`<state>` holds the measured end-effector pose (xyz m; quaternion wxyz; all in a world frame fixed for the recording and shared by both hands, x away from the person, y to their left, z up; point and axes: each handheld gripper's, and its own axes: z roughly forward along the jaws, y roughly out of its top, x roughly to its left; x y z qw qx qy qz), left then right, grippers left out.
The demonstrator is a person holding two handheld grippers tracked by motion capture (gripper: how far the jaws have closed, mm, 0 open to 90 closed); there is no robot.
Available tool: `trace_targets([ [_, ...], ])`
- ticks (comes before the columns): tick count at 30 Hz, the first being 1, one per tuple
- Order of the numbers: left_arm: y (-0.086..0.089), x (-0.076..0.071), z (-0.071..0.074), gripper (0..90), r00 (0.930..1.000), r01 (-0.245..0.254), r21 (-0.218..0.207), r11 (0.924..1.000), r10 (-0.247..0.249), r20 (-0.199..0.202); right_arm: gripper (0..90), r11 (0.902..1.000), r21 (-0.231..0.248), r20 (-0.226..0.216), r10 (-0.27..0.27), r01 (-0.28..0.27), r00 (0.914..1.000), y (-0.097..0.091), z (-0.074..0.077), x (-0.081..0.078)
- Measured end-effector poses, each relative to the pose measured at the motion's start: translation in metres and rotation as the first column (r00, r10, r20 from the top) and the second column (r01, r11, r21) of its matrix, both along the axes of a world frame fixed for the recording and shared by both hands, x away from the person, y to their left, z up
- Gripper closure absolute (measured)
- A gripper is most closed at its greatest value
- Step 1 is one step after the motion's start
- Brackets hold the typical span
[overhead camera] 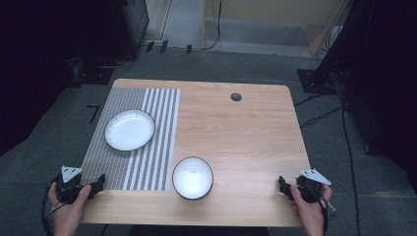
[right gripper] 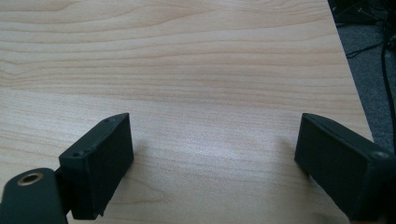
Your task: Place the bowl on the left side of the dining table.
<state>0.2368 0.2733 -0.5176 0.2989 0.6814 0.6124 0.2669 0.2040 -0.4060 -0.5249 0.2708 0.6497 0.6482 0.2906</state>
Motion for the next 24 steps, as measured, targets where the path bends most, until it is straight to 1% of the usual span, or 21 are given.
trace_targets([
  [3,0.000,0.000,0.000,10.9,1.0000,-0.004,-0.001,1.0000,0.004,0.000,11.4,1.0000,0.000,0.000,-0.002,0.002,1.0000,0.000,0.000,0.000],
  [4,0.000,0.000,0.000,10.8,1.0000,-0.006,-0.001,1.0000,0.006,0.000,13.3,1.0000,0.001,0.001,-0.004,0.004,1.0000,0.001,0.000,0.000],
  [6,0.000,0.000,0.000,10.8,1.0000,-0.006,-0.002,1.0000,0.006,0.000,14.7,0.9998,0.012,0.011,-0.017,0.017,0.9998,0.002,0.001,0.000],
  [7,0.000,0.000,0.000,10.8,1.0000,-0.006,-0.002,1.0000,0.006,0.000,14.7,0.9994,0.031,0.031,-0.014,0.013,0.9994,0.004,0.003,0.000],
  [8,0.000,0.000,0.000,10.8,1.0000,-0.006,-0.002,1.0000,0.006,0.000,14.7,0.9994,0.031,0.031,-0.014,0.013,0.9994,0.004,0.003,0.000],
  [9,0.000,0.000,0.000,10.8,1.0000,-0.006,-0.002,1.0000,0.006,0.000,15.0,0.9984,0.053,0.056,-0.024,0.021,0.9981,0.007,0.009,0.001],
  [12,0.000,0.000,0.000,10.8,1.0000,-0.006,-0.002,1.0000,0.006,0.000,15.1,0.9963,0.084,0.107,-0.030,0.021,0.9938,0.015,0.023,0.001],
  [13,0.000,0.000,0.000,10.8,1.0000,-0.006,-0.002,1.0000,0.006,0.000,15.1,0.9963,0.084,0.107,-0.030,0.021,0.9938,0.015,0.023,0.001],
  [14,0.000,0.000,0.000,10.8,1.0000,-0.006,-0.002,1.0000,0.006,0.000,15.1,0.9953,0.097,0.134,-0.016,0.003,0.9908,0.023,0.033,0.001],
  [15,0.000,0.000,0.000,10.8,1.0000,-0.007,-0.002,1.0000,0.007,0.000,15.1,0.9953,0.097,0.134,-0.016,0.003,0.9908,0.023,0.033,0.001],
  [16,-0.001,0.000,0.000,10.7,1.0000,-0.009,-0.002,1.0000,0.009,0.000,15.2,0.9955,0.094,0.145,-0.002,-0.012,0.9894,0.028,0.038,0.002],
  [17,-0.001,0.000,0.000,10.7,1.0000,-0.009,-0.002,1.0000,0.009,0.000,15.8,0.9961,0.085,0.152,0.011,-0.024,0.9884,0.033,0.042,0.002],
  [18,-0.001,0.000,0.000,10.7,1.0000,-0.009,-0.002,1.0000,0.009,0.000,16.9,0.9971,0.066,0.153,0.027,-0.037,0.9879,0.043,0.050,0.005],
  [19,-0.001,0.000,0.000,10.7,1.0000,-0.009,-0.002,1.0000,0.009,0.000,16.9,0.9971,0.066,0.153,0.027,-0.037,0.9879,0.043,0.050,0.005],
  [20,-0.001,0.000,0.000,10.7,1.0000,-0.009,-0.002,1.0000,0.009,0.001,17.7,0.9972,0.063,0.153,0.030,-0.040,0.9878,0.048,0.054,0.007],
  [21,-0.001,0.000,0.000,10.7,1.0000,-0.009,-0.002,1.0000,0.009,0.001,19.1,0.9974,0.054,0.163,0.038,-0.047,0.9859,0.058,0.061,0.011],
  [23,-0.001,0.000,0.000,10.7,1.0000,-0.009,-0.002,1.0000,0.009,0.000,19.6,0.9971,0.054,0.171,0.044,-0.054,0.9843,0.068,0.069,0.016],
  [24,-0.001,0.000,0.000,10.7,1.0000,-0.010,-0.003,1.0000,0.010,0.000,19.6,0.9971,0.054,0.171,0.044,-0.054,0.9843,0.068,0.069,0.016],
])
